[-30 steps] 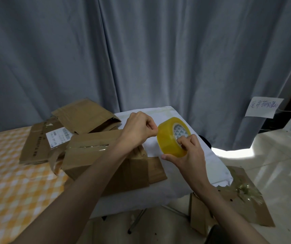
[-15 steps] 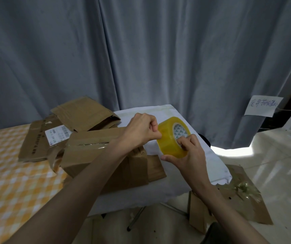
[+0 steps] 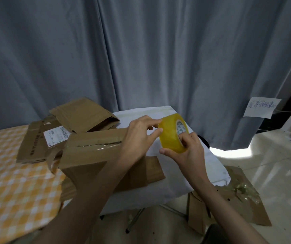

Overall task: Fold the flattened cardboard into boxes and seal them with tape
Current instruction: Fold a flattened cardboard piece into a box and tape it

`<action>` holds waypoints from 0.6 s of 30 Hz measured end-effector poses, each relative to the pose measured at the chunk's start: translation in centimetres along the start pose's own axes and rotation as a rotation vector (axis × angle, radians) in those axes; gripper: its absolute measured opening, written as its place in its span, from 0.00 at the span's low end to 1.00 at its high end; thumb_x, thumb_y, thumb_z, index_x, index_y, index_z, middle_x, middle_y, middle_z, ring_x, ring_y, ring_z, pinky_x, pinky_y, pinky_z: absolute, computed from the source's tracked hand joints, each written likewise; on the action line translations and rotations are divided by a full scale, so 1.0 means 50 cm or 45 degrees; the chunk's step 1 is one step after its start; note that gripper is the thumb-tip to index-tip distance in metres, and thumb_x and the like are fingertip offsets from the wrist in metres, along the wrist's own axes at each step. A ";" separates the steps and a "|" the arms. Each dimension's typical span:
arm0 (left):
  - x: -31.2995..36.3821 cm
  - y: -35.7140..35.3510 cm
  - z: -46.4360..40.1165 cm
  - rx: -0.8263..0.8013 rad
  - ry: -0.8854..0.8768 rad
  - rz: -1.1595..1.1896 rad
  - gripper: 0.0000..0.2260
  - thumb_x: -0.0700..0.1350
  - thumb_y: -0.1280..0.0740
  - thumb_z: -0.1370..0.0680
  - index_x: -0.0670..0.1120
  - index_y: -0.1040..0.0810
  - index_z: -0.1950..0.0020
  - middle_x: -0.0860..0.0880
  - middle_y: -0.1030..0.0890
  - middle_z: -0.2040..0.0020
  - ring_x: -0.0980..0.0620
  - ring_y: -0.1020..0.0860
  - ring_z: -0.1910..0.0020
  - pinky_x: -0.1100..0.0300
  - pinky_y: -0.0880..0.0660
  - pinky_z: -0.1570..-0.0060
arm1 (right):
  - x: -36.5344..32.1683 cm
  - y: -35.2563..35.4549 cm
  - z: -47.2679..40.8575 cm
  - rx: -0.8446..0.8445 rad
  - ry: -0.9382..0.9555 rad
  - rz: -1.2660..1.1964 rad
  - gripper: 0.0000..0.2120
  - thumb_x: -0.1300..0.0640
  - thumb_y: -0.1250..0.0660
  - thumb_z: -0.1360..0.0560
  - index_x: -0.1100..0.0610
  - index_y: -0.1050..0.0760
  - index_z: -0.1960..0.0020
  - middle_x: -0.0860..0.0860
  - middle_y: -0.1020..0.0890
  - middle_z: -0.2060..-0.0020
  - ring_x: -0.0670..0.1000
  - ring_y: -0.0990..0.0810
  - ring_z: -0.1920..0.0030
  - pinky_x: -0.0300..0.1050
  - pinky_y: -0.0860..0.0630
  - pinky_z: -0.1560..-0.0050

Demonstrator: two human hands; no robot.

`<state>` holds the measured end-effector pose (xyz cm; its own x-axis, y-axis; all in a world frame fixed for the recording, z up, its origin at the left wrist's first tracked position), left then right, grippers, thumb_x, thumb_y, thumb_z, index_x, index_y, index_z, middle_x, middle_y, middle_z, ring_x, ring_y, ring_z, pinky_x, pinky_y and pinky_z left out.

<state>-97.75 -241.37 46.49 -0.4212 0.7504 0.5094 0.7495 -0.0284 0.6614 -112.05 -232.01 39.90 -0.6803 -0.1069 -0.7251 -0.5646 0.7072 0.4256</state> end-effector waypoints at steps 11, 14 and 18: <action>0.029 -0.044 0.021 0.143 0.414 0.249 0.07 0.43 0.31 0.23 0.46 0.20 0.46 0.50 0.19 0.53 0.55 0.21 0.57 0.62 0.20 0.57 | 0.003 -0.017 0.016 0.044 -0.033 0.042 0.23 0.44 0.20 0.37 0.50 0.32 0.58 0.46 0.32 0.58 0.42 0.32 0.60 0.34 0.36 0.65; 0.050 -0.057 0.024 0.079 0.436 0.134 0.07 0.44 0.40 0.18 0.47 0.28 0.42 0.50 0.26 0.47 0.55 0.24 0.55 0.60 0.23 0.59 | -0.002 -0.025 0.017 0.071 -0.041 0.059 0.22 0.46 0.20 0.35 0.51 0.32 0.56 0.48 0.31 0.56 0.45 0.32 0.59 0.31 0.36 0.65; 0.065 -0.072 0.028 0.097 0.399 0.093 0.04 0.45 0.44 0.17 0.48 0.34 0.43 0.49 0.31 0.46 0.55 0.28 0.53 0.58 0.26 0.56 | 0.003 -0.032 0.018 0.084 -0.095 0.025 0.19 0.49 0.21 0.33 0.51 0.31 0.56 0.48 0.29 0.56 0.46 0.30 0.58 0.34 0.36 0.65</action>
<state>-101.09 -237.90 45.02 -0.4930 0.5081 0.7063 0.8145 -0.0158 0.5799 -110.80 -232.53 38.60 -0.6531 -0.0419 -0.7561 -0.5175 0.7536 0.4053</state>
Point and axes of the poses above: each hand's wrist, its own z-axis away from the middle knuckle, its own y-axis out of the back of the hand, x = y × z, the point moved 1 cm from there along -z, towards the middle knuckle
